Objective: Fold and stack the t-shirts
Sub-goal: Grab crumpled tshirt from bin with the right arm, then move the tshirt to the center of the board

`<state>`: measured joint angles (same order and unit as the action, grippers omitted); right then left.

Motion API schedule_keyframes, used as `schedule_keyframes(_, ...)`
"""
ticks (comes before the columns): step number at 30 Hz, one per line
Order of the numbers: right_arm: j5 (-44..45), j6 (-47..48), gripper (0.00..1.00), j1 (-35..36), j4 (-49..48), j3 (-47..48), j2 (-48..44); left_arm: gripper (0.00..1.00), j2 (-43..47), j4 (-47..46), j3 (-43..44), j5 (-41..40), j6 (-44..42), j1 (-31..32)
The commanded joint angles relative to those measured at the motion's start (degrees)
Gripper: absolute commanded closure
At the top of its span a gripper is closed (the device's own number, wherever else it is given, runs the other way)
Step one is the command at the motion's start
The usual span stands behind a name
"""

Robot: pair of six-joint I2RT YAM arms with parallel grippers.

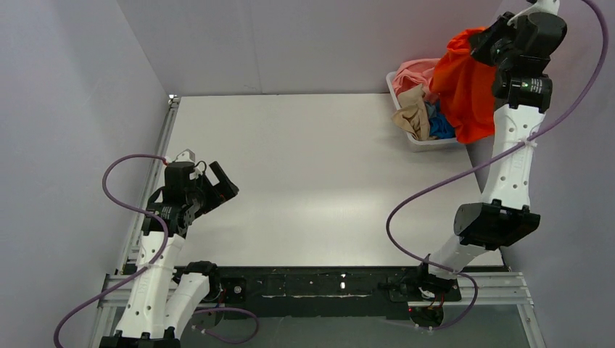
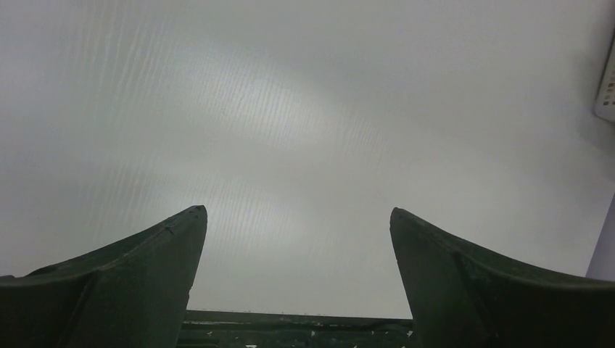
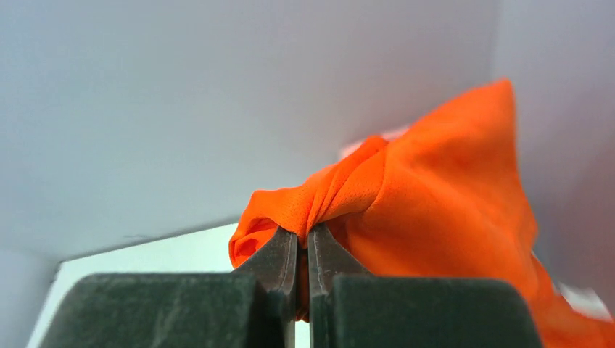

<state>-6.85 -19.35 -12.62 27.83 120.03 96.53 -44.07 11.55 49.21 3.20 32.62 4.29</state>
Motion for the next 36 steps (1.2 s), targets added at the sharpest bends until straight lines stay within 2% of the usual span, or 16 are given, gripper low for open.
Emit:
schedule_keyframes(1, -11.0, -0.6, 0.99, 4.8, -5.3, 4.7, -4.6, 0.0, 1.6, 3.2, 0.0, 0.7, 1.0, -0.3)
schedule_keyframes(6, -16.2, 1.8, 0.99, 16.1, -4.6, 7.8, -9.1, 0.0, 3.5, 3.3, -0.4, -5.0, 4.5, -0.2)
schedule_keyframes(13, -21.7, -2.0, 0.99, 31.4, -9.7, 7.9, -12.2, 0.01, 7.4, 3.3, -1.0, -6.0, 5.2, -0.3)
schedule_keyframes(16, -20.7, -2.4, 0.99, 36.5, -10.7, 7.7, -11.8, 0.0, 9.0, 5.1, -0.5, -6.2, 5.4, -0.3)
schedule_keyframes(19, -20.0, -4.4, 0.99, 38.4, -11.8, 5.2, -12.0, 0.0, 9.6, 7.8, 0.5, -7.1, 5.7, -0.3)
schedule_keyframes(22, -16.2, -6.0, 0.99, 38.5, -13.8, -7.3, -16.0, 0.0, 8.9, 13.8, 3.1, -10.2, 7.1, -0.3)
schedule_keyframes(27, 2.5, -9.5, 0.97, 38.1, -17.9, -39.9, -26.8, 0.0, 8.2, 18.8, 4.5, -8.8, 7.2, -0.3)
schedule_keyframes(30, 8.9, -13.5, 0.87, 36.5, -17.1, -57.3, -30.8, 0.0, 6.9, 18.5, 3.1, -4.3, 8.7, -0.3)
schedule_keyframes(33, 15.5, -16.7, 0.59, 34.0, -12.2, -67.3, -32.3, 0.01, 3.1, 16.3, 0.7, 4.5, 9.7, -0.3)
schedule_keyframes(34, 18.2, -16.5, 0.44, 33.6, -10.2, -68.8, -32.8, 0.0, 1.3, 14.9, -0.2, 7.7, 10.3, -0.3)
schedule_keyframes(36, 23.8, -16.0, 0.38, 33.2, -5.8, -69.7, -33.7, 0.0, -3.3, 10.5, -2.3, 14.5, 11.4, -0.2)
